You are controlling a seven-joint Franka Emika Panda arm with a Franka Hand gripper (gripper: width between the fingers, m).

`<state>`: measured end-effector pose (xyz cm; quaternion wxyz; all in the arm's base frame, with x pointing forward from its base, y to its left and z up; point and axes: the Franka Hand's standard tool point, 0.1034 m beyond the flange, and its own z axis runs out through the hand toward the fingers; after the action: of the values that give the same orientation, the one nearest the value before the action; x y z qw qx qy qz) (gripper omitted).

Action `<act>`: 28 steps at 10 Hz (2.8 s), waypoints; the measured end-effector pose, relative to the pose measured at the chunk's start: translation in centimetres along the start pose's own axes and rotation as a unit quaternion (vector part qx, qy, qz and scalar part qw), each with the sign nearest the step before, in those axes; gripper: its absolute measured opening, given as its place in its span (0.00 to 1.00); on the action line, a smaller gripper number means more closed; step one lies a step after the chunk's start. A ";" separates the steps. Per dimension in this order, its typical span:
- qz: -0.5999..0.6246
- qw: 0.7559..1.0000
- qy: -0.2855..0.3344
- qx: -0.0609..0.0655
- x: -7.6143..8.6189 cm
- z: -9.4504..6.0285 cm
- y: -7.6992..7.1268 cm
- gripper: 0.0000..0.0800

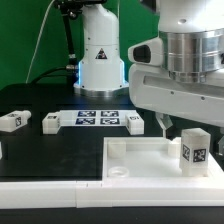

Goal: Assemble one leg

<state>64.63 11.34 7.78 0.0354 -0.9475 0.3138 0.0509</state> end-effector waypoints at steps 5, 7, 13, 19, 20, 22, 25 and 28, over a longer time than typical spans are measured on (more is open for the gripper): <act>-0.249 0.968 0.002 0.000 0.2 -0.1 0.1 0.81; -0.343 0.939 0.004 -0.005 0.0 0.2 0.1 0.81; -0.406 0.914 0.010 -0.008 0.3 0.5 0.4 0.51; -0.219 0.976 0.011 -0.004 0.2 0.5 0.3 0.36; -0.164 0.986 0.011 -0.004 0.2 0.5 0.3 0.36; -0.061 0.998 0.014 -0.006 0.3 0.5 0.6 0.36; 0.049 0.998 0.025 -0.018 0.7 0.3 1.3 0.37; 0.149 0.988 0.040 -0.031 1.3 0.1 2.5 0.38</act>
Offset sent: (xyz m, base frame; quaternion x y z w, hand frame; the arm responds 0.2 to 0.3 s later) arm -0.0019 0.0050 0.0023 0.0007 -0.0004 -0.2729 0.9621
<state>64.15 8.58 7.45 -0.0147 -0.8923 0.4505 0.0272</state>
